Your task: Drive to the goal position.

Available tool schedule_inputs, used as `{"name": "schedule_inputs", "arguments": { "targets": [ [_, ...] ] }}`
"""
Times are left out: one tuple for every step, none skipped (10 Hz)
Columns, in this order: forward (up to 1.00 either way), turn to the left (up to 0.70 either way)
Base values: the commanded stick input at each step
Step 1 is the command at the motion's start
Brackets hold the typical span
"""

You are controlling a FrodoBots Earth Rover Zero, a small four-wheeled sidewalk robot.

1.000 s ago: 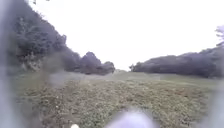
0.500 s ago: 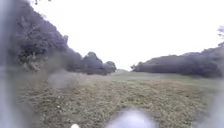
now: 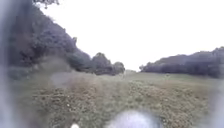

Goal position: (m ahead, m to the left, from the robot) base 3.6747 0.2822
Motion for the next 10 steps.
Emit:
{"name": "schedule_inputs", "arguments": {
  "targets": [
    [0.0,0.04],
    [0.0,0.04],
    [0.0,0.04],
    [0.0,0.04],
    [0.0,0.04],
    [0.0,0.04],
    [0.0,0.04],
    [0.0,0.04],
    [0.0,0.04],
    [0.0,0.04]
  ]
}}
